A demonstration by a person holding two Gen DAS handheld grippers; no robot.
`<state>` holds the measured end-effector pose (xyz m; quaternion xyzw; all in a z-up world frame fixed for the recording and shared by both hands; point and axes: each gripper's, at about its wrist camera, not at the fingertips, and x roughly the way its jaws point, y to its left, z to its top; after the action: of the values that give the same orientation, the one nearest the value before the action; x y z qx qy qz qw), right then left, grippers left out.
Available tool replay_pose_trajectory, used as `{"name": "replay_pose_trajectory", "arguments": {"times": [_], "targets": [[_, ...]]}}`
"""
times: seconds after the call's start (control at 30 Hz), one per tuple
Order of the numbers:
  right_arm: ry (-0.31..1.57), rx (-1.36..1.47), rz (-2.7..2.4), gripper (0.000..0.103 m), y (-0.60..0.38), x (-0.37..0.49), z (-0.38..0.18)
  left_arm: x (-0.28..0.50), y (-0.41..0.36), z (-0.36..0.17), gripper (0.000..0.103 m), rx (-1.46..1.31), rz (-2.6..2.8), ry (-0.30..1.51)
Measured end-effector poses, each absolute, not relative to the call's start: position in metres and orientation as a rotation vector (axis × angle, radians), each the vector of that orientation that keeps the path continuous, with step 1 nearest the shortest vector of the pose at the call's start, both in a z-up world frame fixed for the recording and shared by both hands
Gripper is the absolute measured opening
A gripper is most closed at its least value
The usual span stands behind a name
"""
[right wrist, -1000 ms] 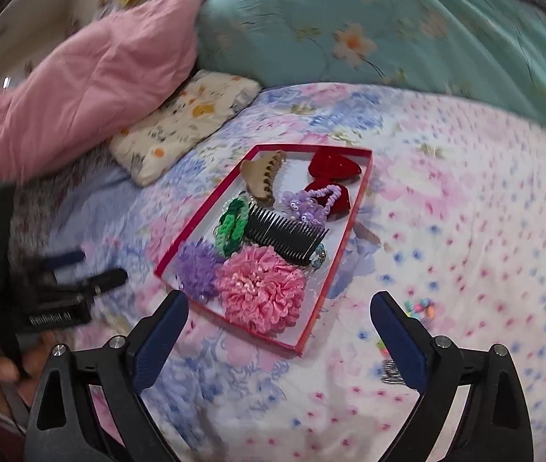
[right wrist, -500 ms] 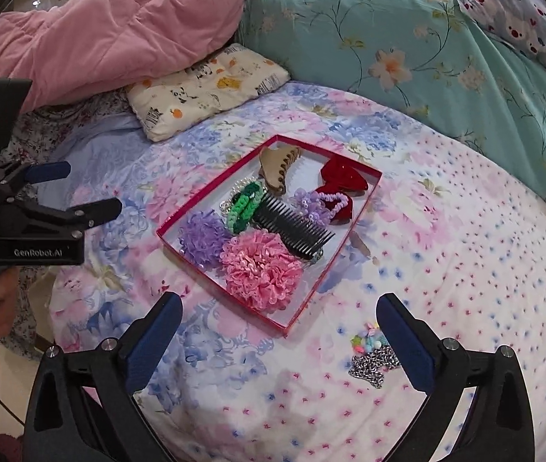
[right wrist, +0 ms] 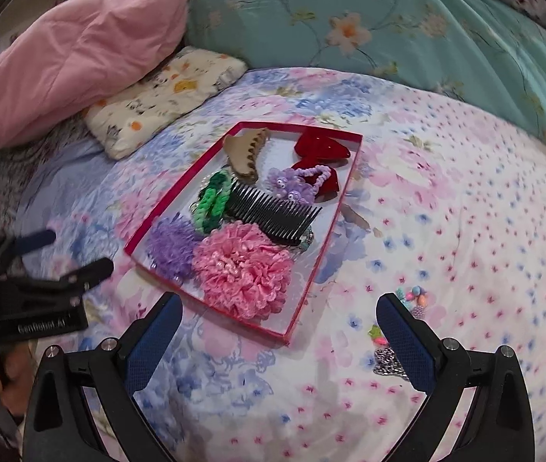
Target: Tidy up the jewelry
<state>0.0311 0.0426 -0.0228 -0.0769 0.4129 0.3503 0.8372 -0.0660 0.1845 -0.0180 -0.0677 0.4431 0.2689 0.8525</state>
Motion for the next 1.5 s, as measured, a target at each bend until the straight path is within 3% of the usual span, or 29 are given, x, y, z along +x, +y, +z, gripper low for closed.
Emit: {"name": "replay_pose_trajectory", "arguments": {"times": [0.67, 1.5], "targets": [[0.889, -0.143, 0.757, 0.102, 0.048, 0.036, -0.017, -0.063, 0.180, 0.011, 0.103, -0.154, 0.539, 0.892], [0.893, -0.139, 0.756, 0.102, 0.047, 0.035, -0.013, -0.064, 0.184, 0.006, 0.103, -0.171, 0.548, 0.909]]}}
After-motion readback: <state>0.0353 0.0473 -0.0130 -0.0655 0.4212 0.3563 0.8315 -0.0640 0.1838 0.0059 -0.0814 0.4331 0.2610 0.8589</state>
